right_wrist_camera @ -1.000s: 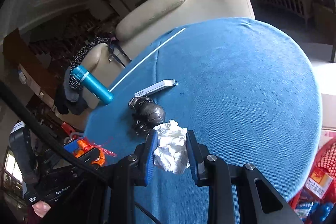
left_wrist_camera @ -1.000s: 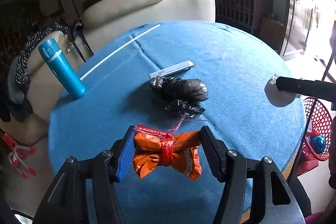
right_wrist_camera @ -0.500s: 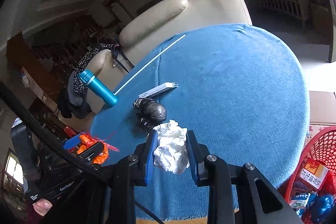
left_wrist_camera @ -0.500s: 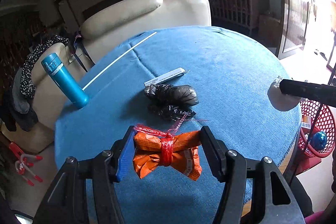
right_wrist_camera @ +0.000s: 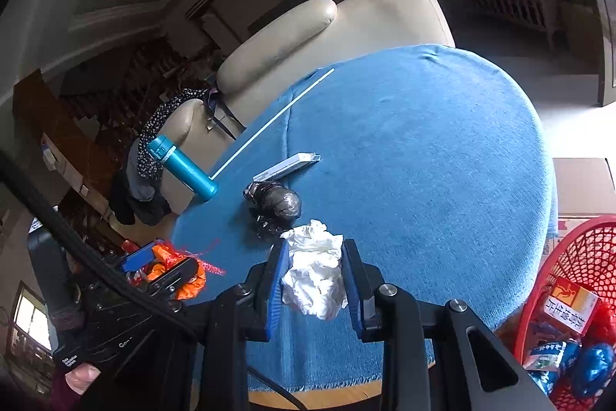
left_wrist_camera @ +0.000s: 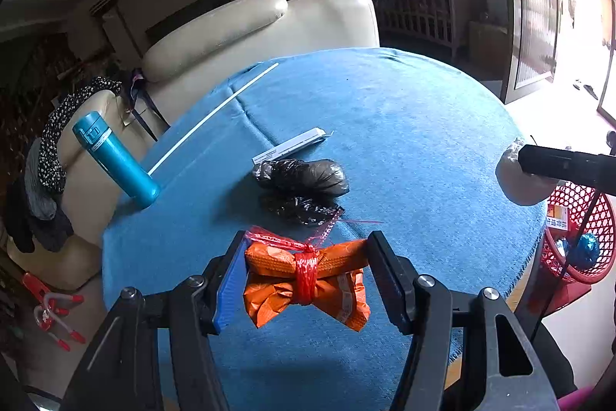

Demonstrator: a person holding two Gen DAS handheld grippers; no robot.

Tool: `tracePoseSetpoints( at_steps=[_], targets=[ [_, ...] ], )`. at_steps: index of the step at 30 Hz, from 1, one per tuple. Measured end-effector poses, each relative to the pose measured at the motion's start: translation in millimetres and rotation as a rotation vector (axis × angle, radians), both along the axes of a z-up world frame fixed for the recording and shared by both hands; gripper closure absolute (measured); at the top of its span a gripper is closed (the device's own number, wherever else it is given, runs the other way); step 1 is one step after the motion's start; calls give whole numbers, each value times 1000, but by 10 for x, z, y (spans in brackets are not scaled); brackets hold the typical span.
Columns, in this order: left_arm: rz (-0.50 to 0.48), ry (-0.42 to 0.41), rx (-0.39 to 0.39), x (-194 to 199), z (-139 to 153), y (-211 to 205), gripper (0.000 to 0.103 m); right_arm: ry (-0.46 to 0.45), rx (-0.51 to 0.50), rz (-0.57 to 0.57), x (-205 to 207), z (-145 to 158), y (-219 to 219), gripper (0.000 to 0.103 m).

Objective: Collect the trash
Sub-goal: 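Carry the orange bag and white tissue toward the red basket with both tools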

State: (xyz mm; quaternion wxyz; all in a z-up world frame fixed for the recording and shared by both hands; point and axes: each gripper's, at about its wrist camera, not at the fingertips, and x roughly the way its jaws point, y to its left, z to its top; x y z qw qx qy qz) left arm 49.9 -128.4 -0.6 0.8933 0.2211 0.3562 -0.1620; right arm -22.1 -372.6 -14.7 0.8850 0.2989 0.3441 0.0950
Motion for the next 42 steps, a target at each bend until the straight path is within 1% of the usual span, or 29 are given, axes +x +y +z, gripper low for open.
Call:
tracePoseSetpoints(
  at_steps=[23,42],
  targets=[
    [-35,6,33,-104,-52,-267,40,16,46,-52,-250,-96,-241,73],
    [-55,30,33,-147,-122,-385,40,43,63,-101,-360,-195,-386,73]
  ],
)
